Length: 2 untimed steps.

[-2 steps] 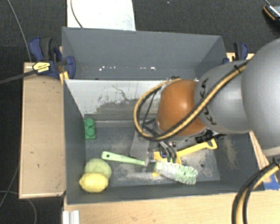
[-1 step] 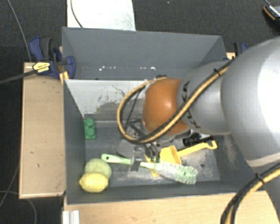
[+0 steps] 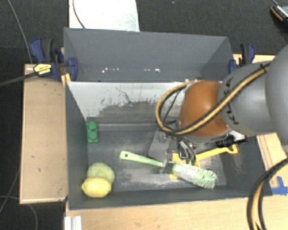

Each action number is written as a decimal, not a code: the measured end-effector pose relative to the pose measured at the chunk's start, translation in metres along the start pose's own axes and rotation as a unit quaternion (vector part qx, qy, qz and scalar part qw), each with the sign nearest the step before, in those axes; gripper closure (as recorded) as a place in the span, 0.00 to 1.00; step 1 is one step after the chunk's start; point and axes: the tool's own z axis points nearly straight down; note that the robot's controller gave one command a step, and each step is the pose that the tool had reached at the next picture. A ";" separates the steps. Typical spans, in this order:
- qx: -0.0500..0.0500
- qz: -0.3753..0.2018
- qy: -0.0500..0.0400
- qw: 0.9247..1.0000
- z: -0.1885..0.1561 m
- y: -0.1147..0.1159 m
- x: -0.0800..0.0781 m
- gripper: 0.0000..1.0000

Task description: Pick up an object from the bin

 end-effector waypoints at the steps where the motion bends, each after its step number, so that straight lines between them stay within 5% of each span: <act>1: -0.003 0.016 0.003 1.000 0.000 0.017 0.002 1.00; 2: -0.003 0.017 0.003 1.000 0.000 0.017 0.002 1.00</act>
Offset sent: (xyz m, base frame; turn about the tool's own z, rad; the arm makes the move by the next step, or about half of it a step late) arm 0.0000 0.0000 0.0000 0.0000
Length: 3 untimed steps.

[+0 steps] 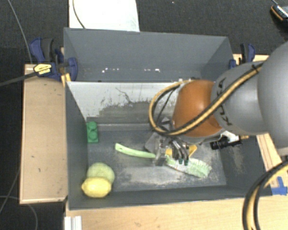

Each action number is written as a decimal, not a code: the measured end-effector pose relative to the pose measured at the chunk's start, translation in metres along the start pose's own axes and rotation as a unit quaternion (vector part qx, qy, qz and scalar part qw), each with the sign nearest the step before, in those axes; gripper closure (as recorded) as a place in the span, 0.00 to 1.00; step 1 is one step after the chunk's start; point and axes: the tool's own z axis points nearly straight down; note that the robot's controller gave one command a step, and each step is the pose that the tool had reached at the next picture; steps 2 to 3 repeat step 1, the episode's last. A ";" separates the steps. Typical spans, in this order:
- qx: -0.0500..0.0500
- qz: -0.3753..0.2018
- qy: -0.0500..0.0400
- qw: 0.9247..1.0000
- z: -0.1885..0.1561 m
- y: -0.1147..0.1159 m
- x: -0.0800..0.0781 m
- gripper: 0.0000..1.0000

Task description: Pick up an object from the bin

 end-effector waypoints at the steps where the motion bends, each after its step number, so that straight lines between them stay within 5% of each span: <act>1: 0.001 0.001 0.003 1.000 -0.032 0.000 0.002 1.00; 3: 0.001 0.001 0.003 1.000 -0.032 0.000 0.002 1.00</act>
Offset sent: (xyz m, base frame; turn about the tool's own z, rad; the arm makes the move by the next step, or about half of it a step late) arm -0.0027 -0.0003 0.0372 0.0009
